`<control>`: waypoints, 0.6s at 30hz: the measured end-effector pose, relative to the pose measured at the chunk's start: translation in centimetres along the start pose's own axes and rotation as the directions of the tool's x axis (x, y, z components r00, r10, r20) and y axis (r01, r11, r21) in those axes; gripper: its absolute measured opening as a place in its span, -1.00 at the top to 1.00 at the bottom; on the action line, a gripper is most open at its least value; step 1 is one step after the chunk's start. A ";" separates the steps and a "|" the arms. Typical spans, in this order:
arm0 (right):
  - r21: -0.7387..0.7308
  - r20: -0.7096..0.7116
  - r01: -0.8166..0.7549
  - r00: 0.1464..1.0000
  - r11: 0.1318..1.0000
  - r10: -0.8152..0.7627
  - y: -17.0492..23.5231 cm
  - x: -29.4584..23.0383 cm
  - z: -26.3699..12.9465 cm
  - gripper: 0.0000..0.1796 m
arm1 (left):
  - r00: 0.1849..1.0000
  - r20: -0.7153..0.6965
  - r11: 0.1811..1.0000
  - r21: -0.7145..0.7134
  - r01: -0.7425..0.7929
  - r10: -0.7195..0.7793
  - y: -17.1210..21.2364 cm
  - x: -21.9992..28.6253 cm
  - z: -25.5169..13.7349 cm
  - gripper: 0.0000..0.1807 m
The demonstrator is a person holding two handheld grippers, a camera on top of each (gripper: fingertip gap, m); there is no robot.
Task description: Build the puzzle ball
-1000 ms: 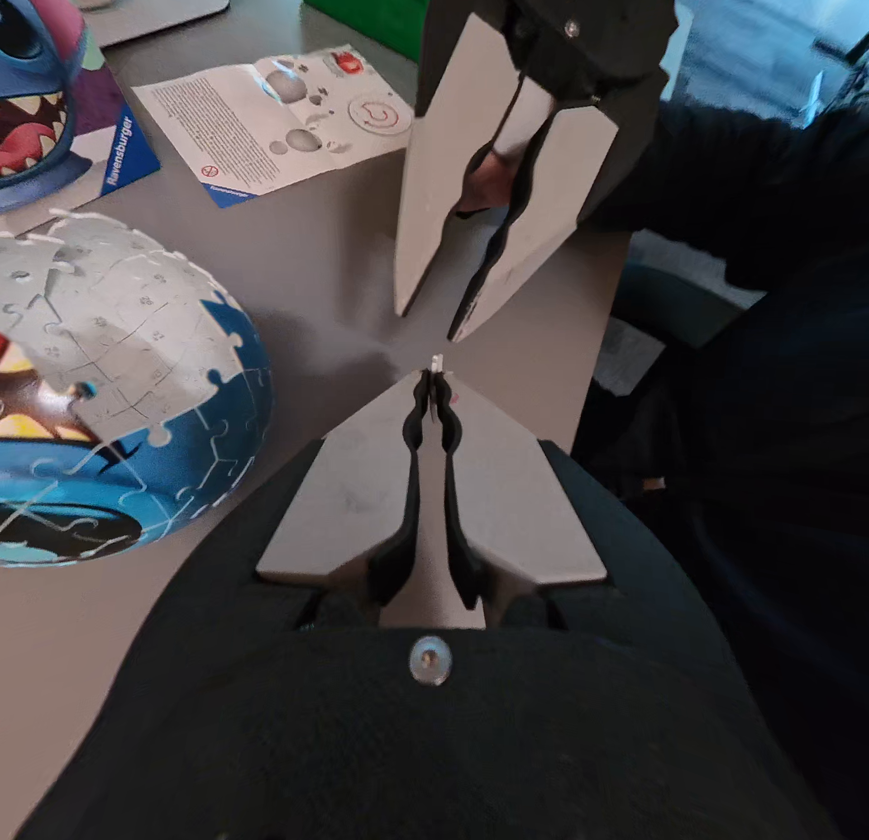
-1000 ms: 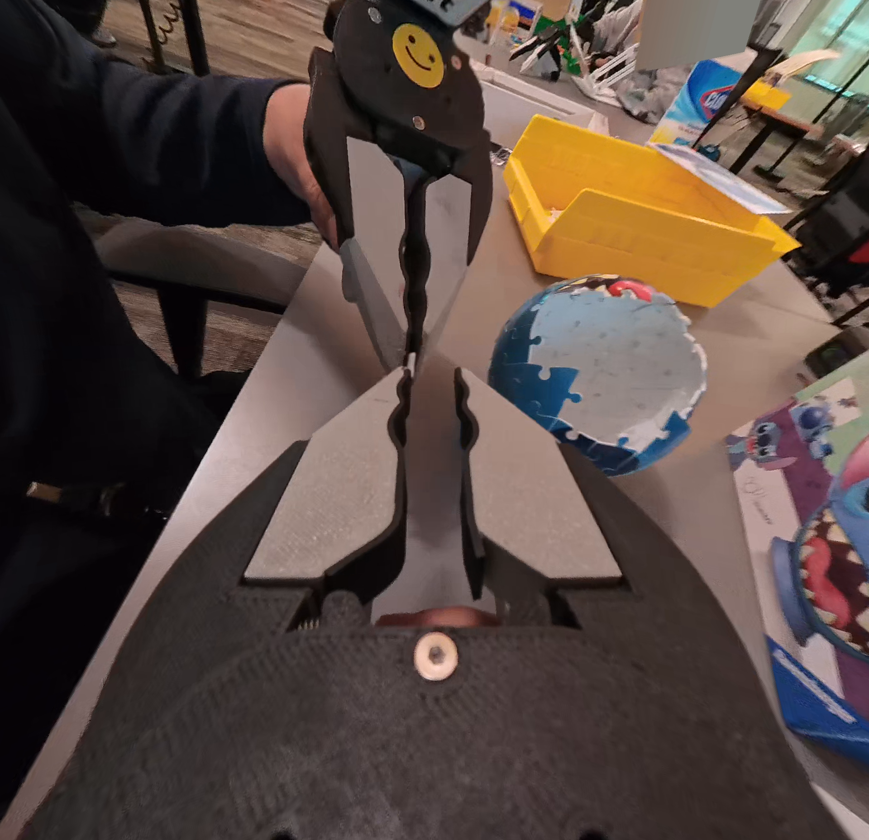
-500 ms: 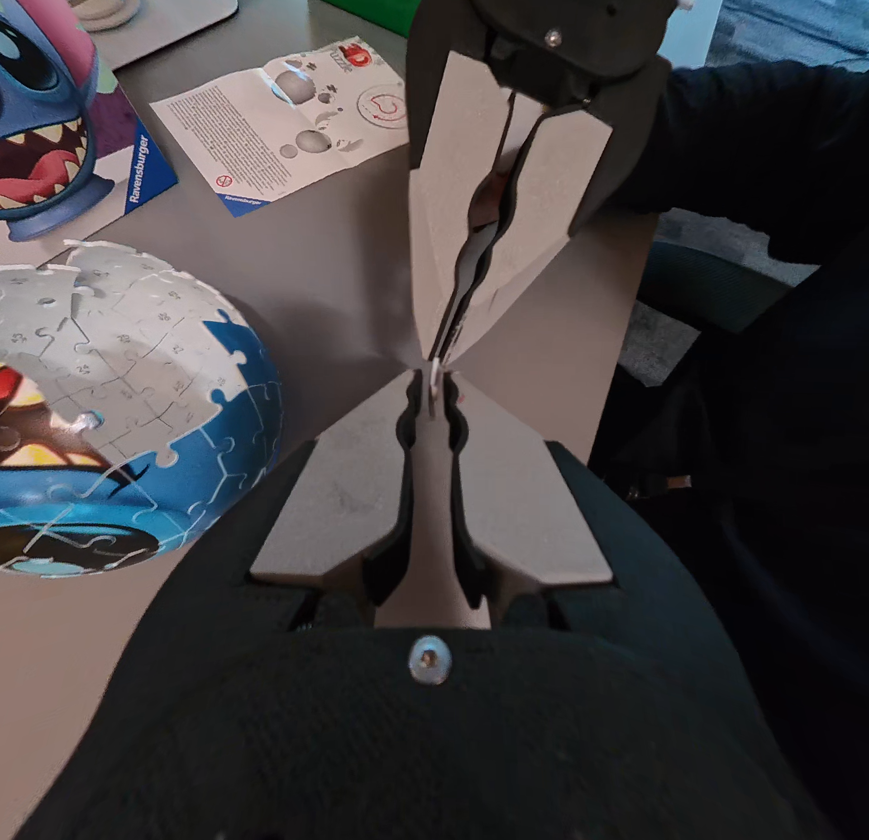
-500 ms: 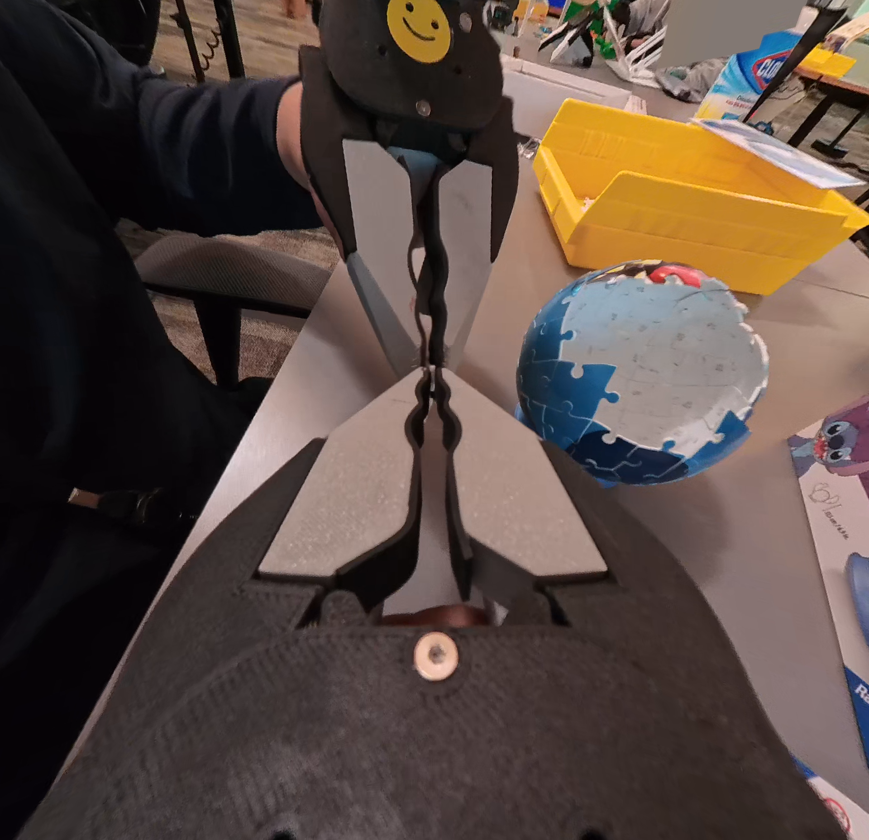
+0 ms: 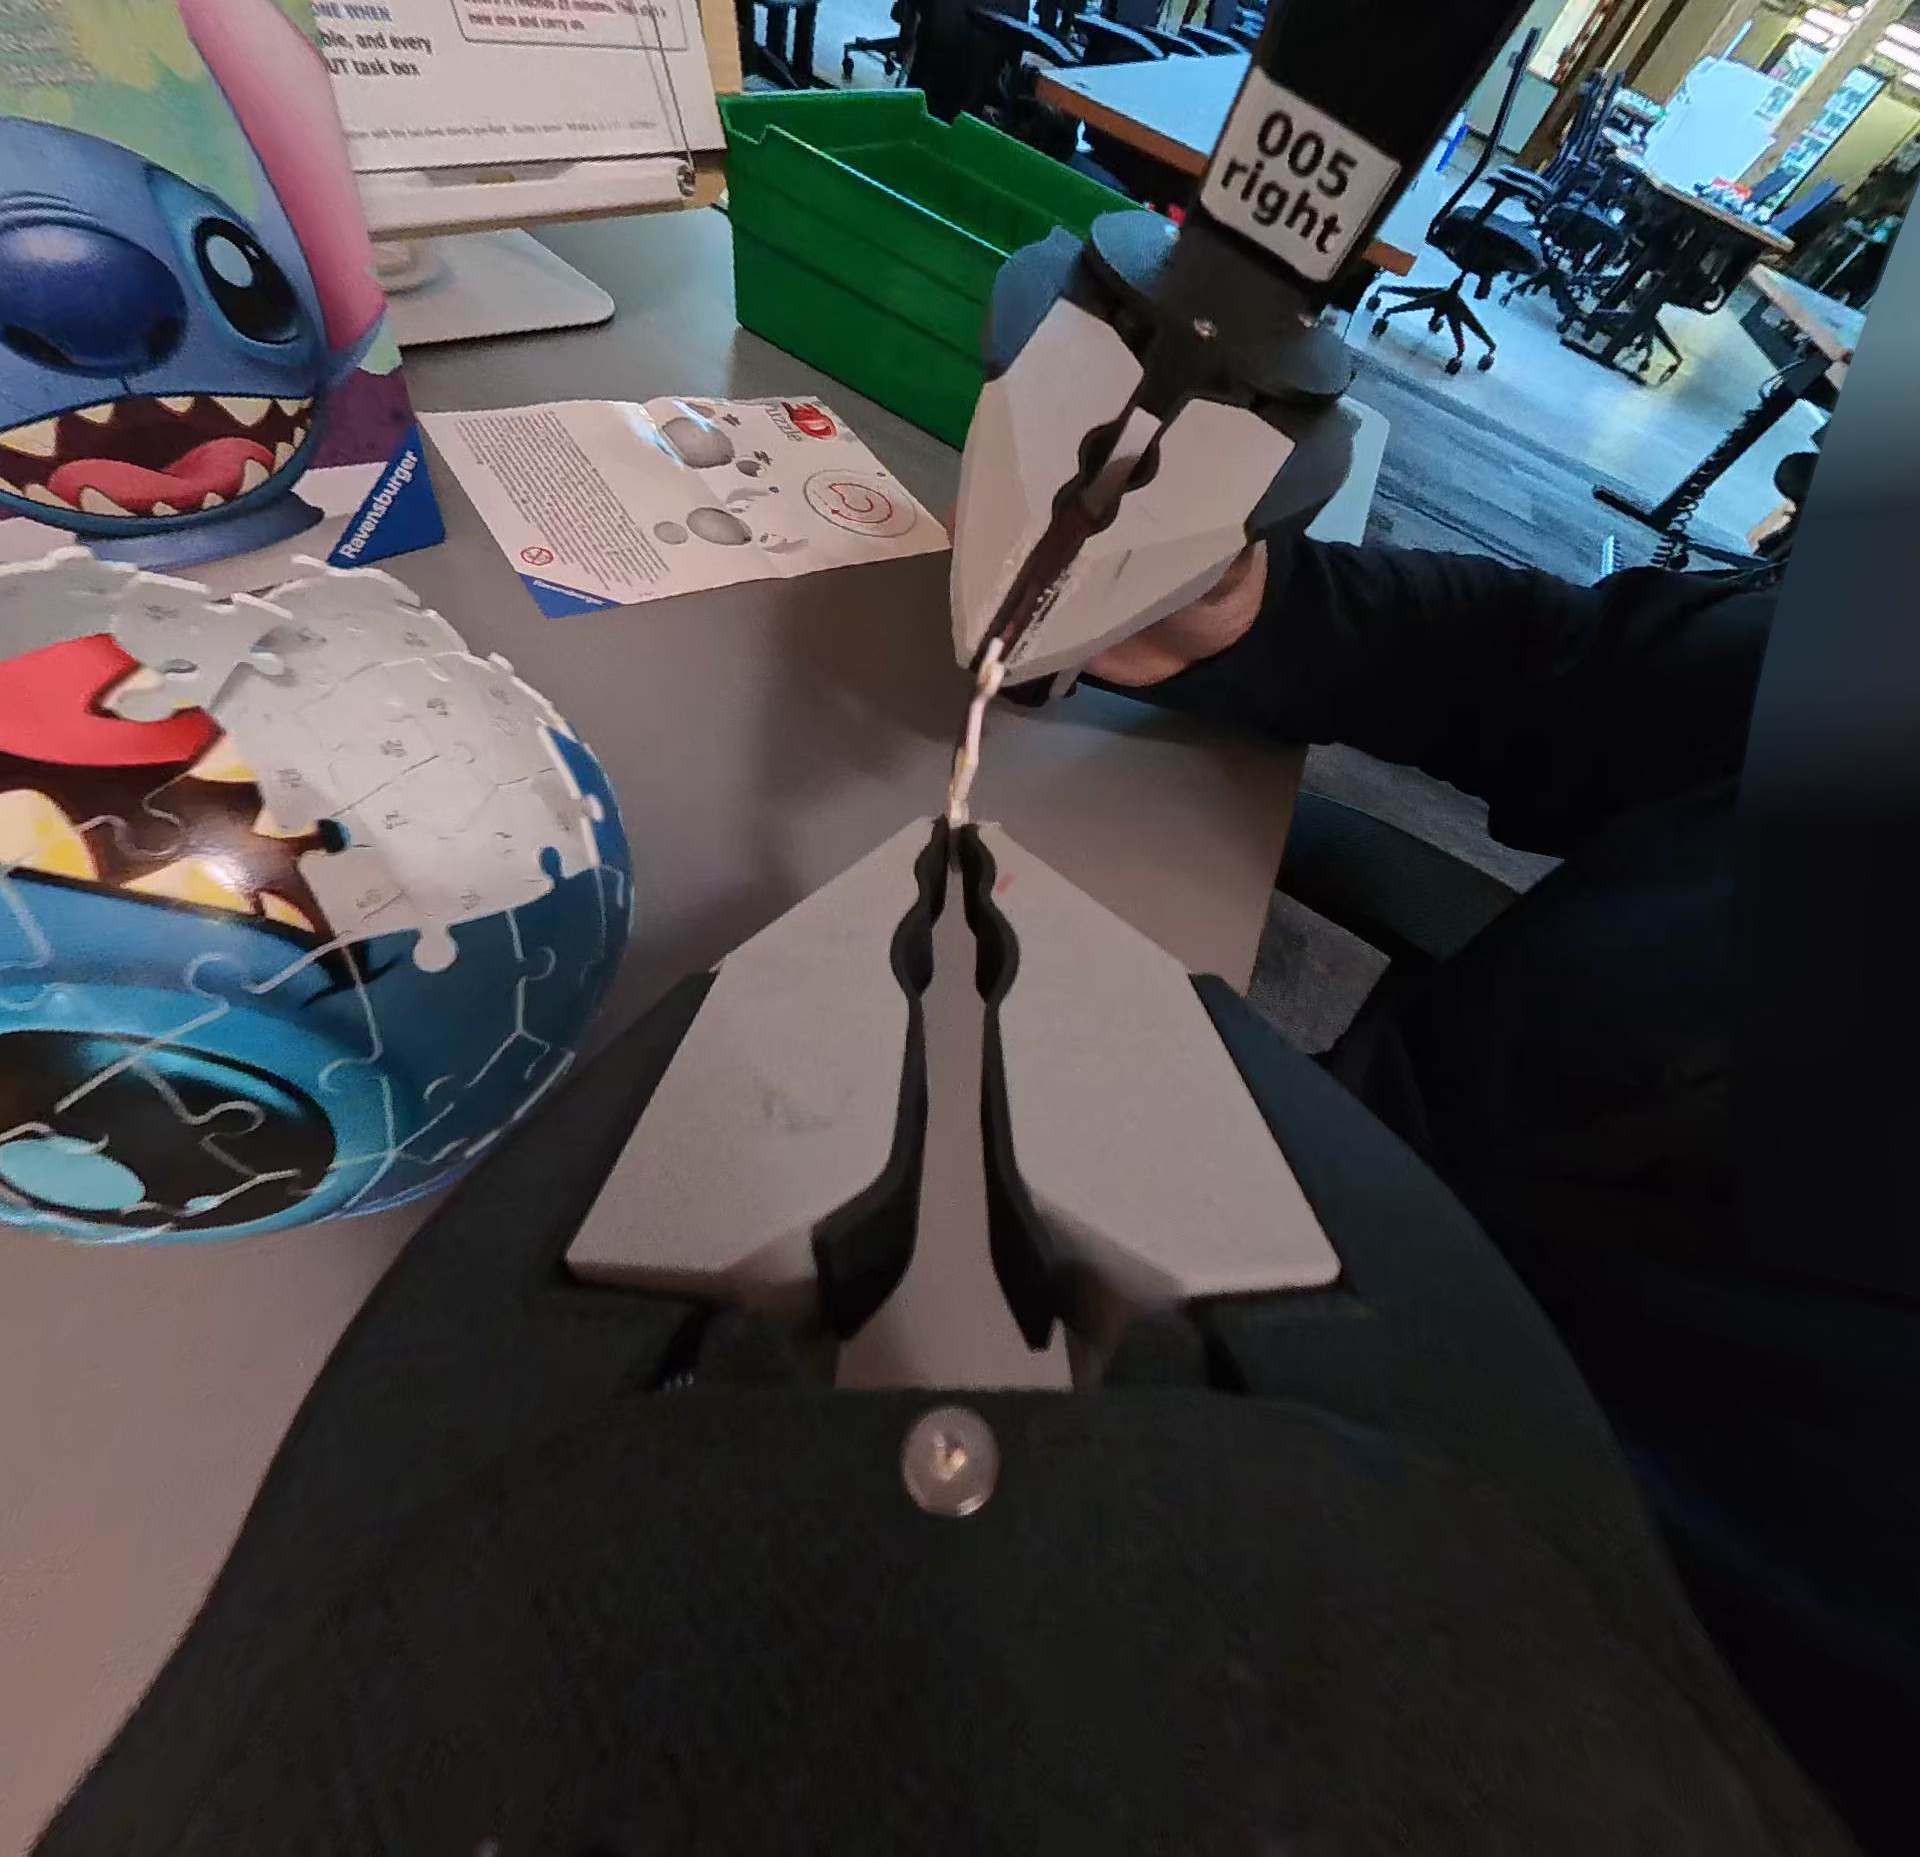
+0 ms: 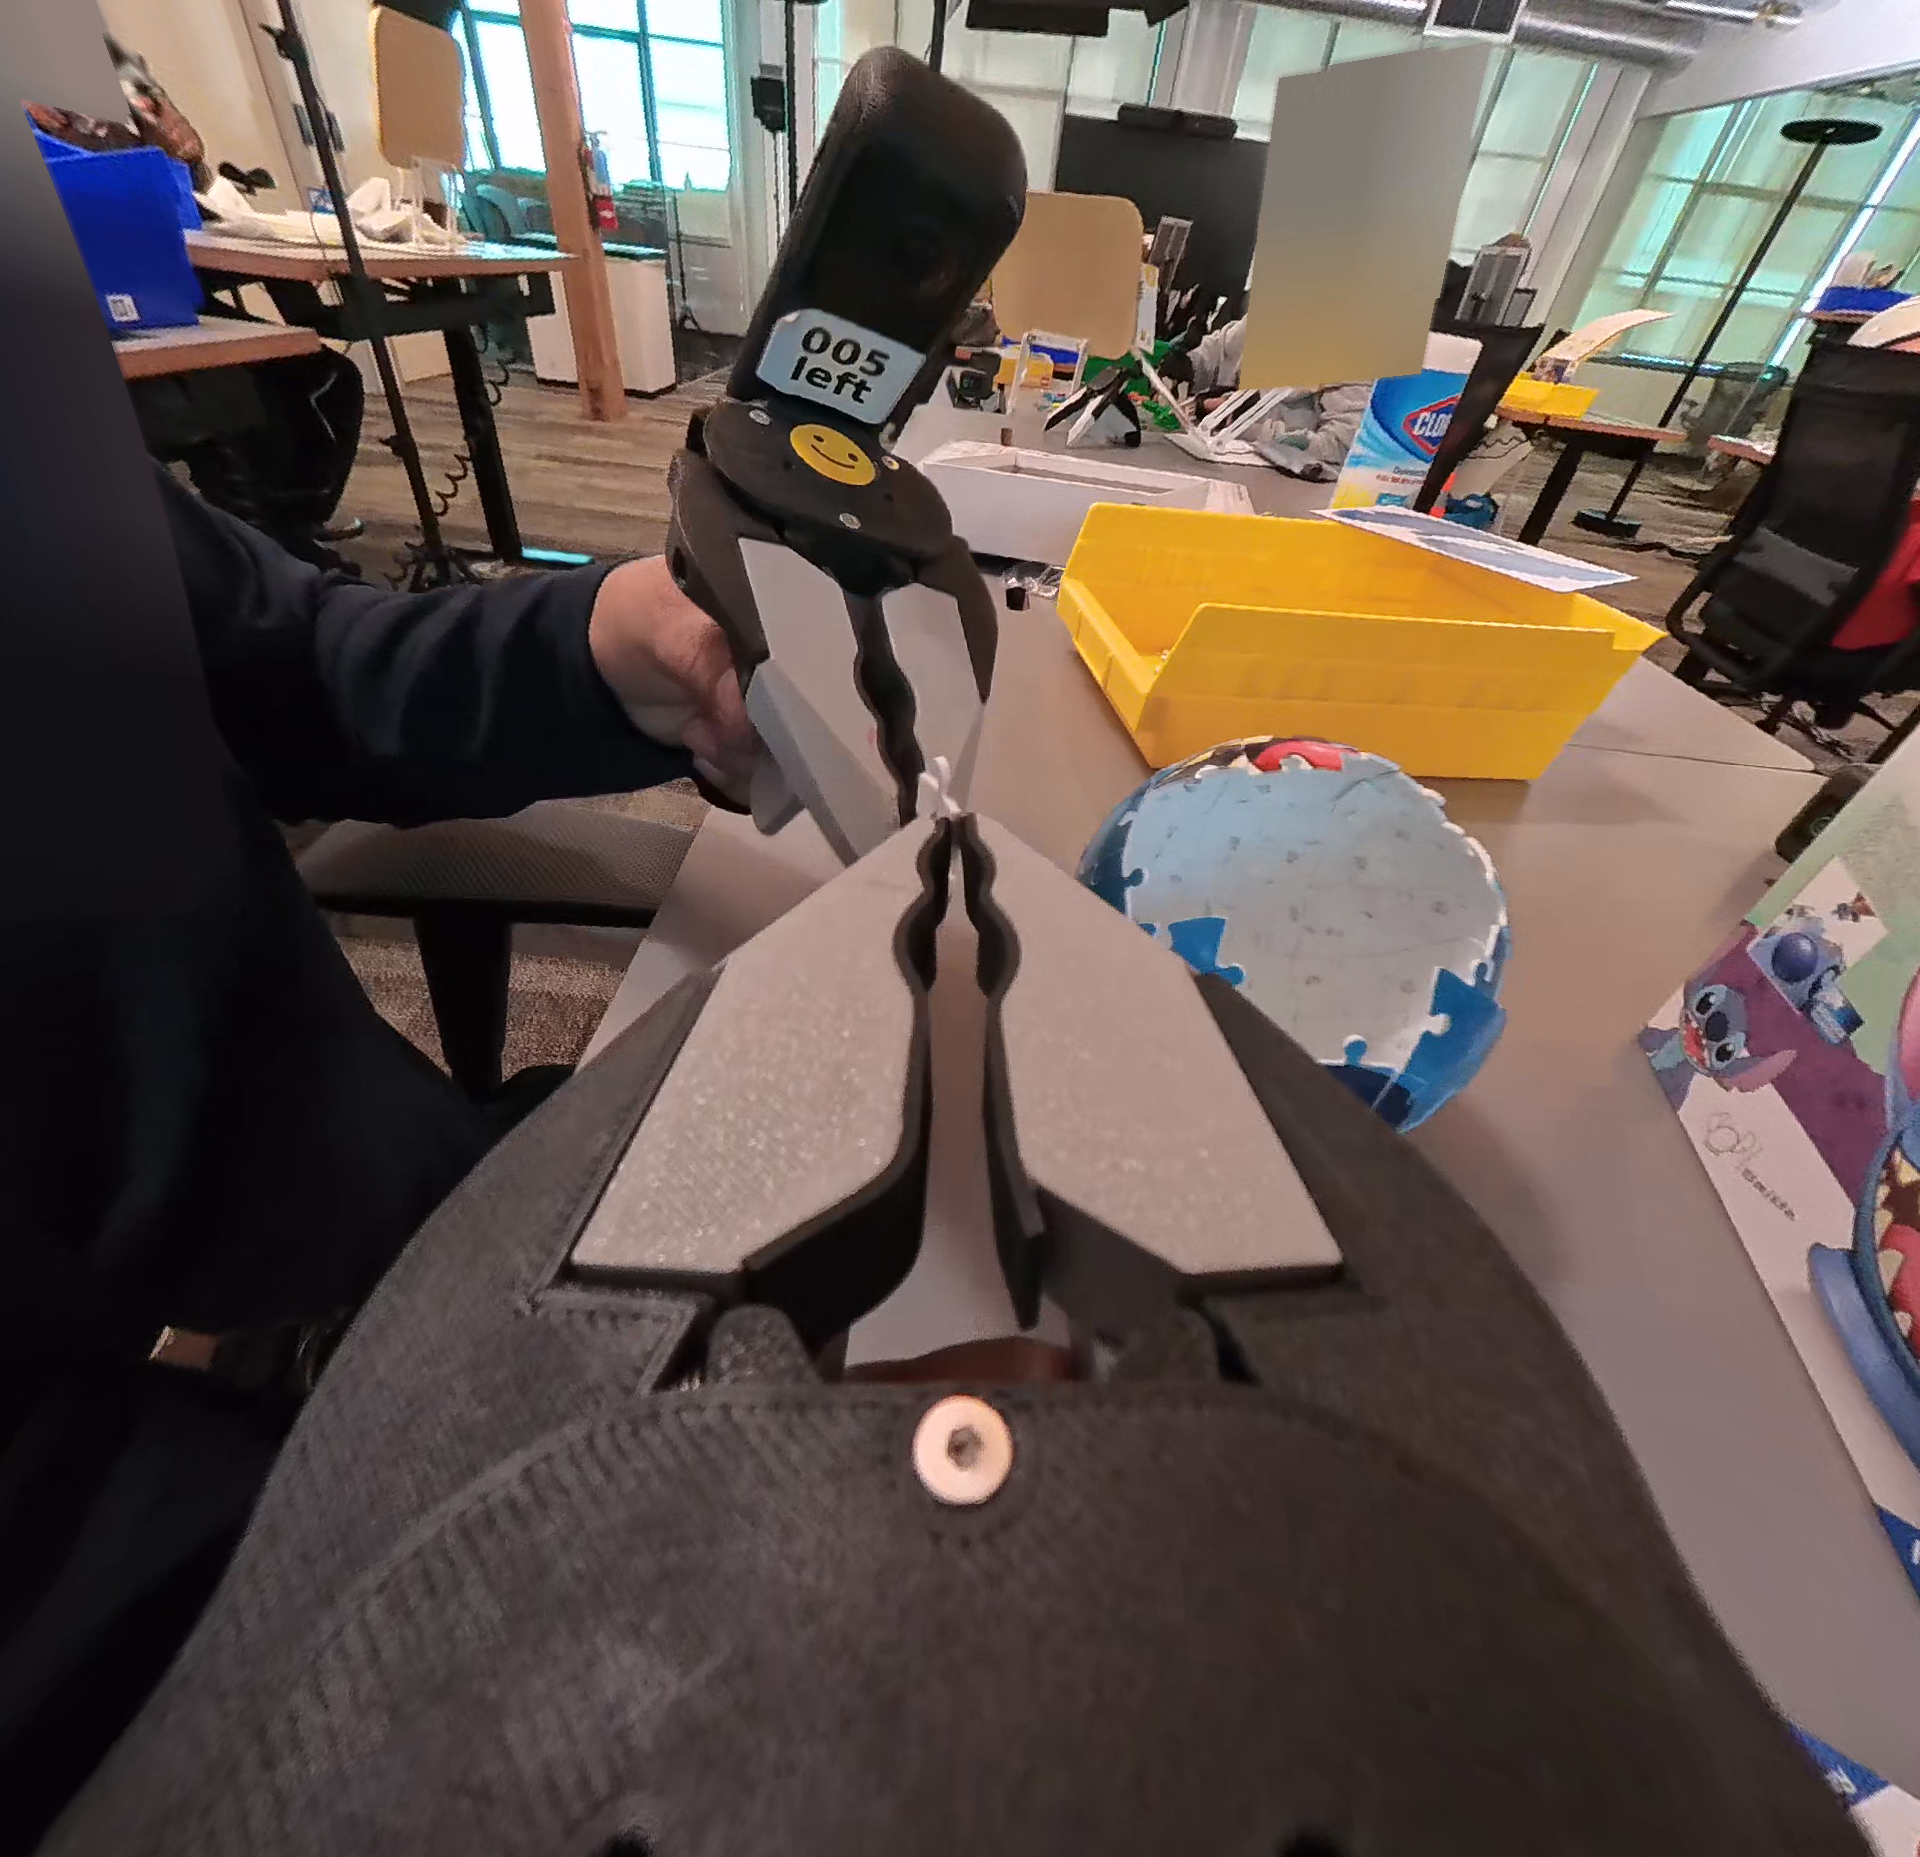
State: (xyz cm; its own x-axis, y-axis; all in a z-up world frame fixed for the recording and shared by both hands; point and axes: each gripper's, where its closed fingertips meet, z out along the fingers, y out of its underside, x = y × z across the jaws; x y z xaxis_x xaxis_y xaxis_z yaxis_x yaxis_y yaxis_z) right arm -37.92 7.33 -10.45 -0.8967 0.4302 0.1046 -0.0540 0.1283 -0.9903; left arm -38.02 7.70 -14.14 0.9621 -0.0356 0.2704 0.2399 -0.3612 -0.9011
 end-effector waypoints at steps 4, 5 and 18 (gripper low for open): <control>0.013 -0.010 -0.011 1.000 1.000 0.011 0.0 0.3 -0.1 1.00 | 1.000 0.015 1.000 0.004 -0.014 0.014 -0.3 -0.2 -0.2 1.00; 0.014 -0.011 -0.013 1.000 1.000 0.013 0.0 0.4 -0.1 1.00 | 1.000 0.019 1.000 0.007 -0.017 0.017 -0.3 -0.2 -0.2 1.00; 0.006 -0.014 -0.022 1.000 1.000 0.023 0.5 0.3 0.2 1.00 | 0.989 -0.103 0.984 0.127 0.123 -0.110 -0.4 0.1 0.7 0.88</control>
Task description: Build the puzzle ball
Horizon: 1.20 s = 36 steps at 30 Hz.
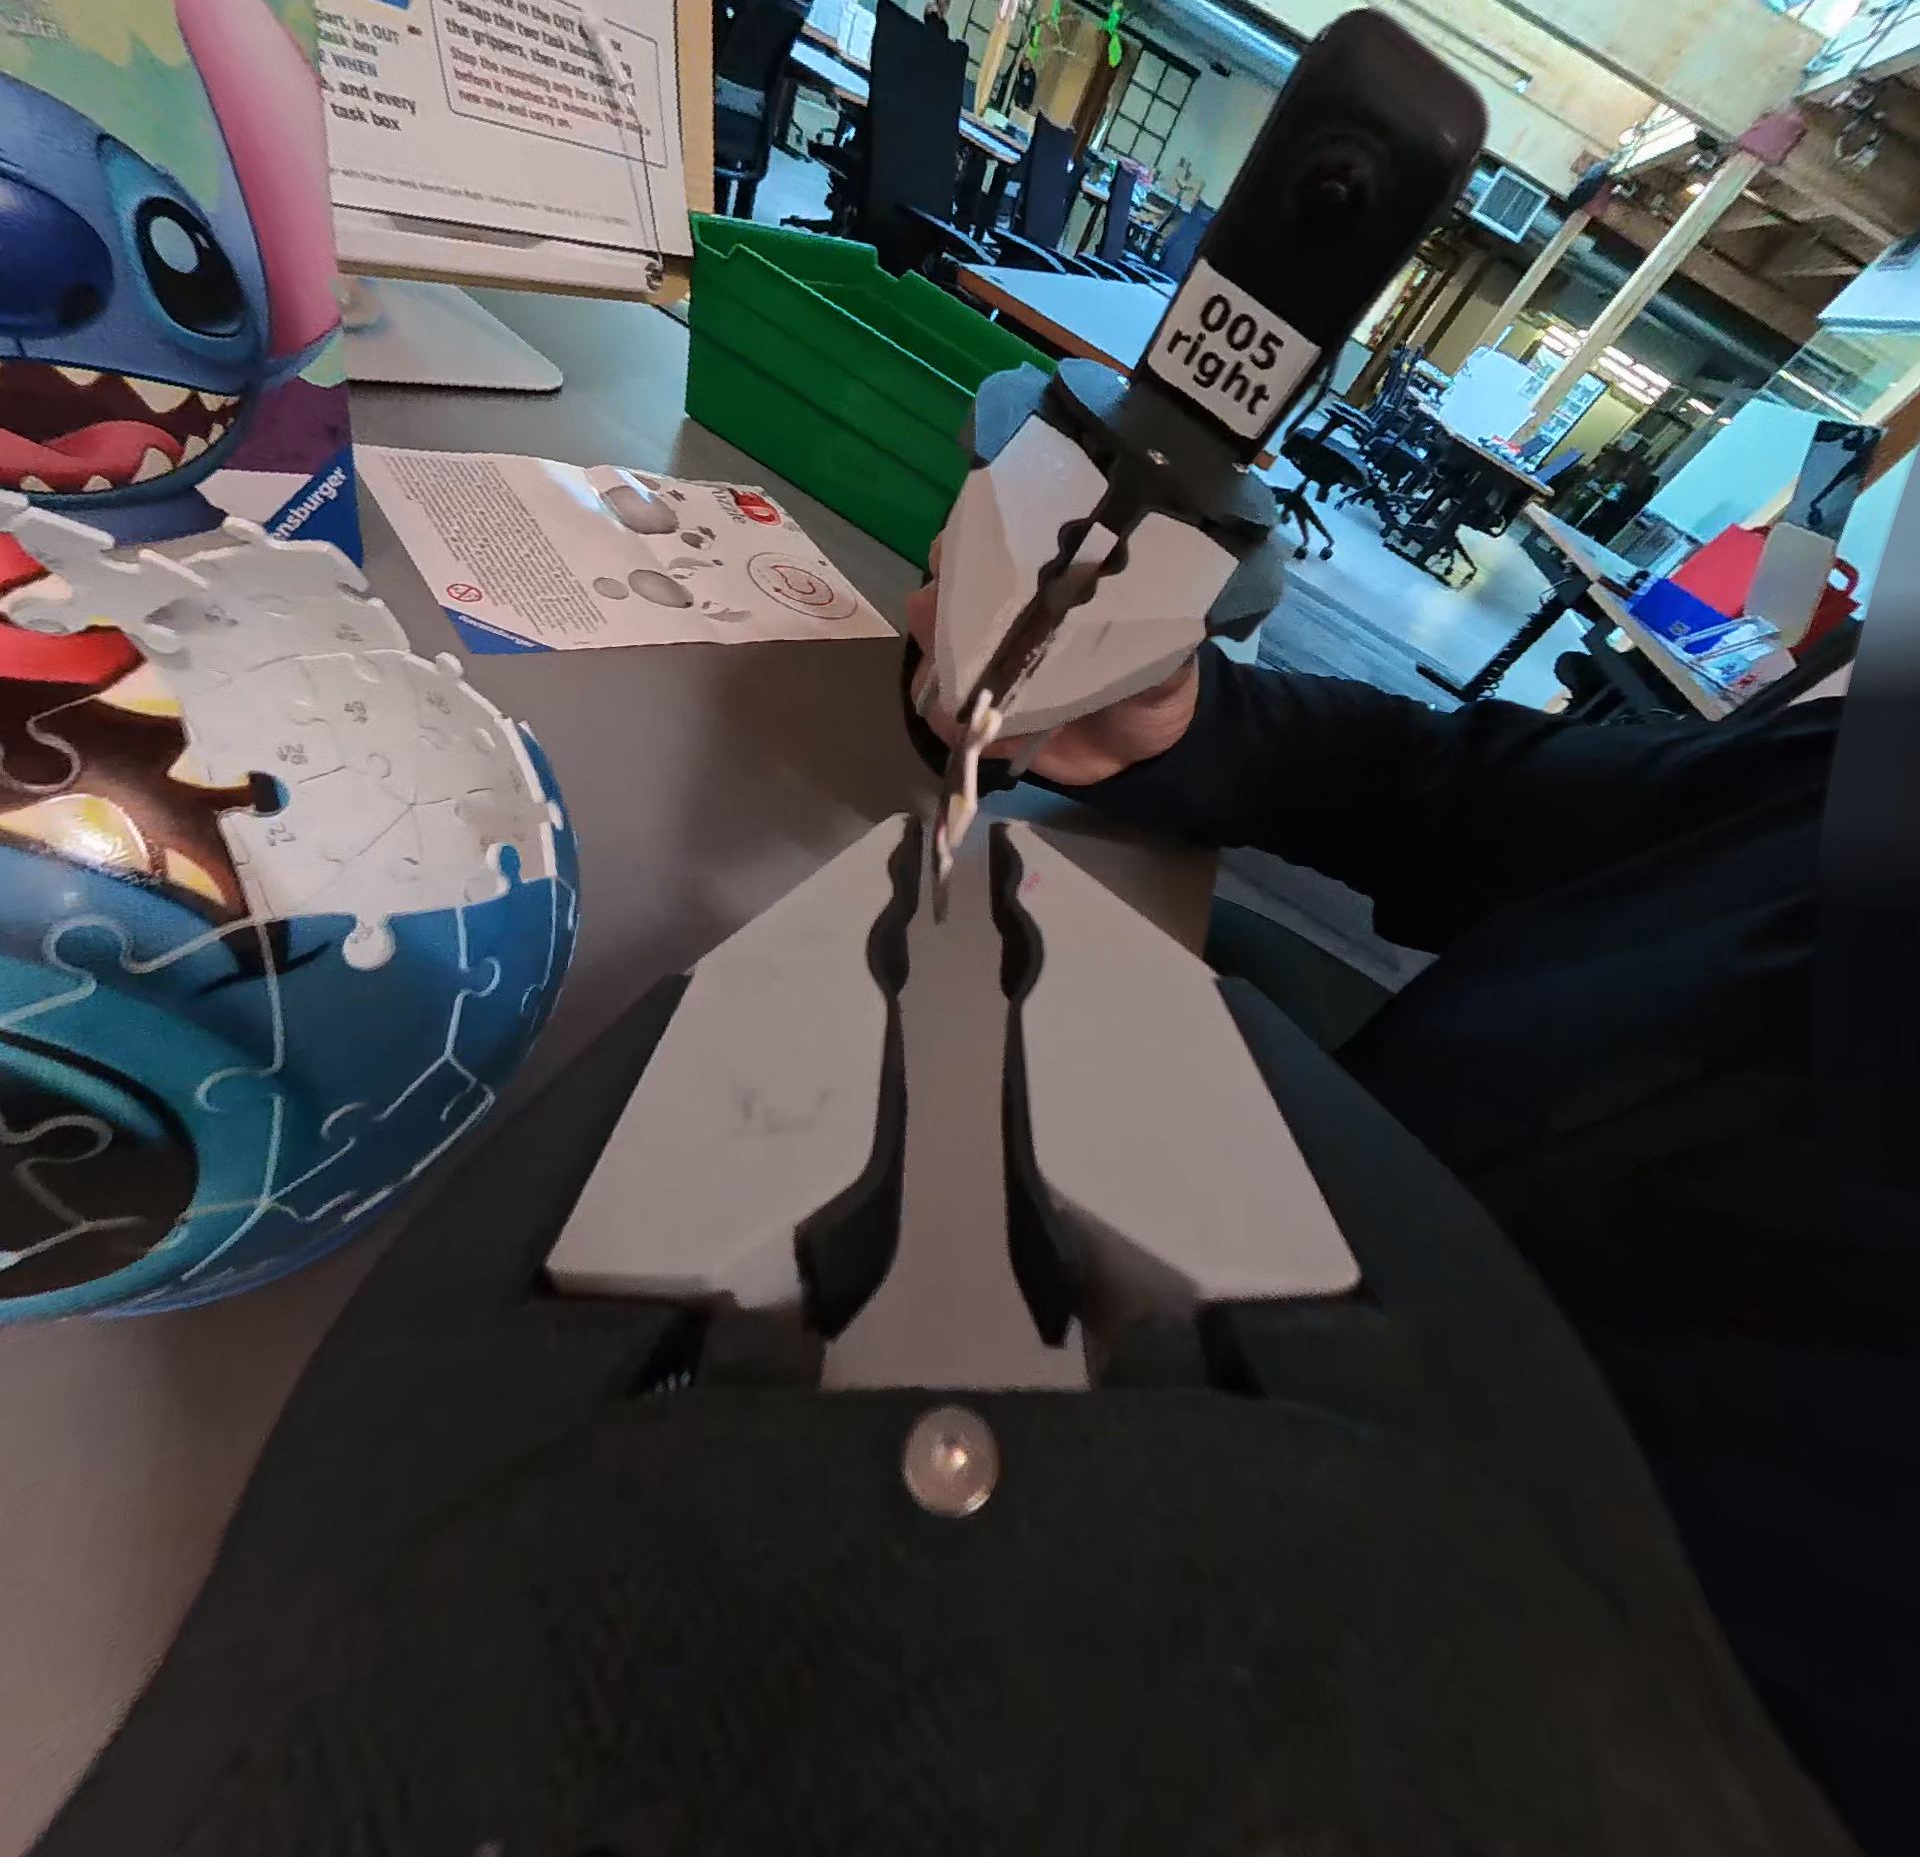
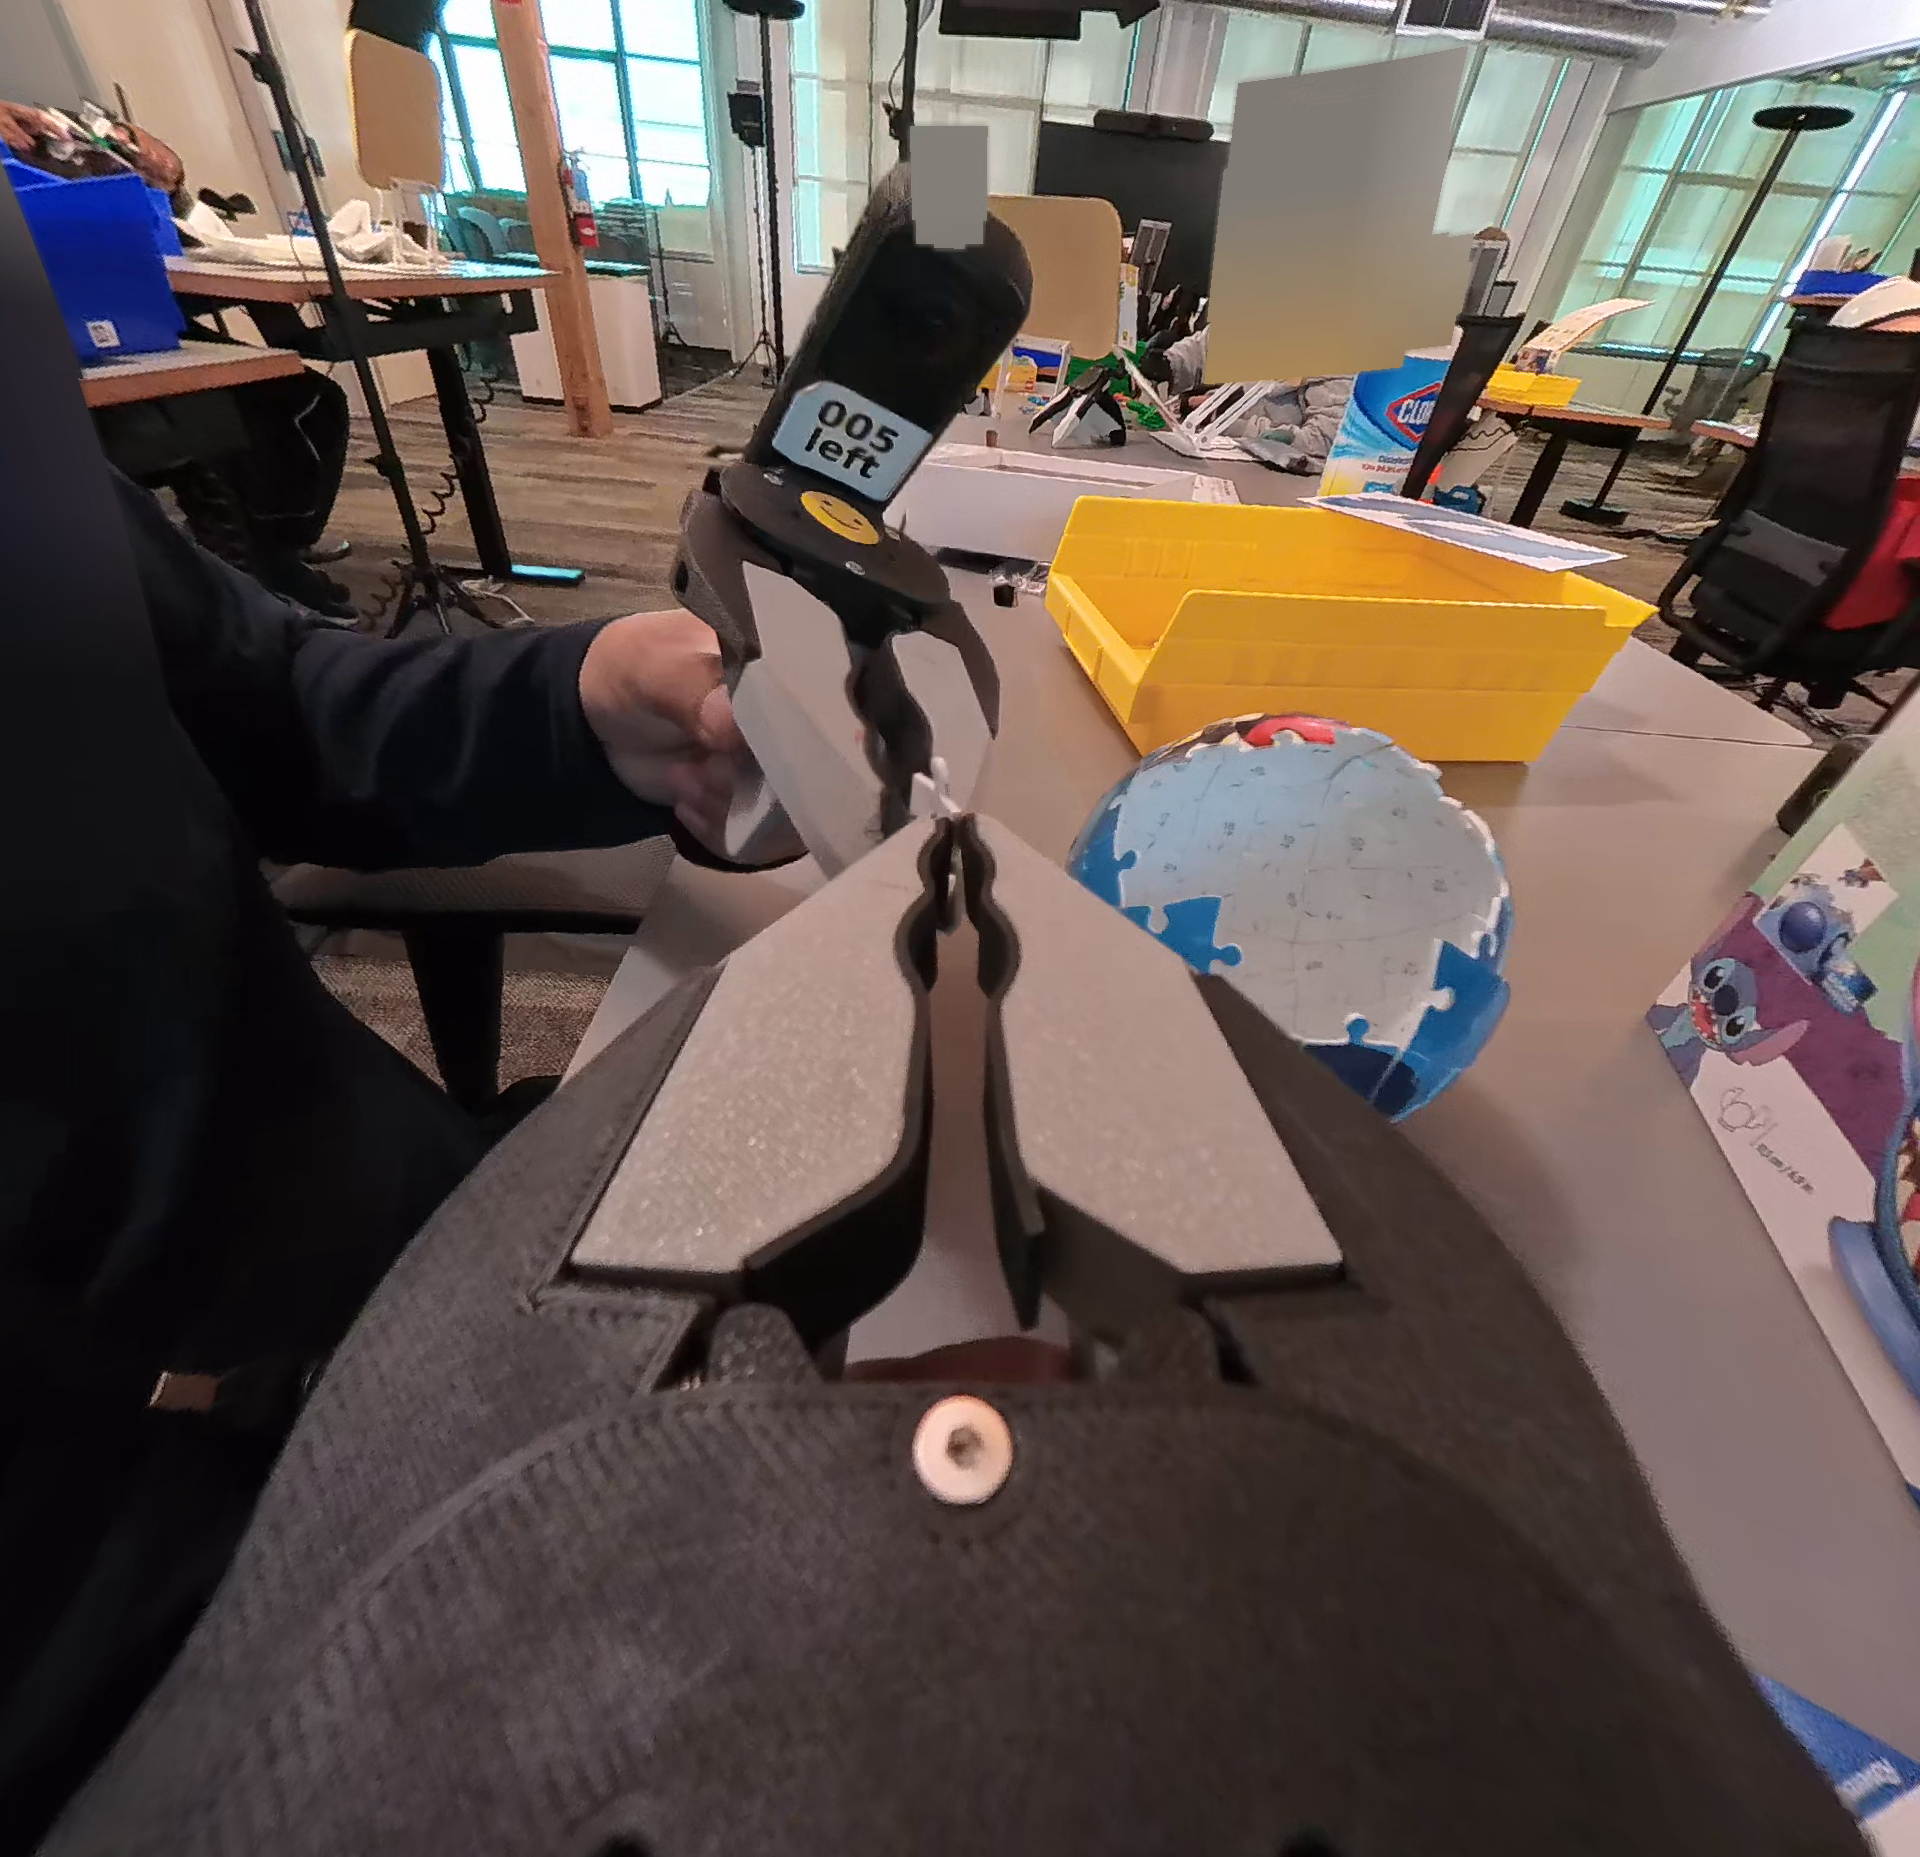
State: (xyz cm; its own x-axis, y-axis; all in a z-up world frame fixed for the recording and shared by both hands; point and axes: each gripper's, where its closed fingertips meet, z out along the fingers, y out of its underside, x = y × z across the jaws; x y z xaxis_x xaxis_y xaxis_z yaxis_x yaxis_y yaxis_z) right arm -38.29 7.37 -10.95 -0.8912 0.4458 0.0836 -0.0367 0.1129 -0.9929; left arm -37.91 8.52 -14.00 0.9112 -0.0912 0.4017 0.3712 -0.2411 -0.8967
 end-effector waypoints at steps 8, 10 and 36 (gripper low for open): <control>-0.037 0.004 0.039 0.999 0.999 -0.039 0.9 -0.4 0.3 1.00 | 0.991 0.084 0.989 -0.107 -0.098 0.107 0.5 -0.4 -0.4 1.00; -0.035 0.012 0.034 0.999 0.999 -0.034 1.0 -0.4 0.4 1.00 | 0.979 0.123 0.980 -0.135 -0.143 0.160 0.3 -0.5 -0.8 1.00; -0.168 0.073 0.069 0.996 0.983 -0.058 4.5 -3.0 1.0 0.75 | 0.947 0.168 0.944 -0.235 -0.232 0.275 3.0 0.0 -4.6 1.00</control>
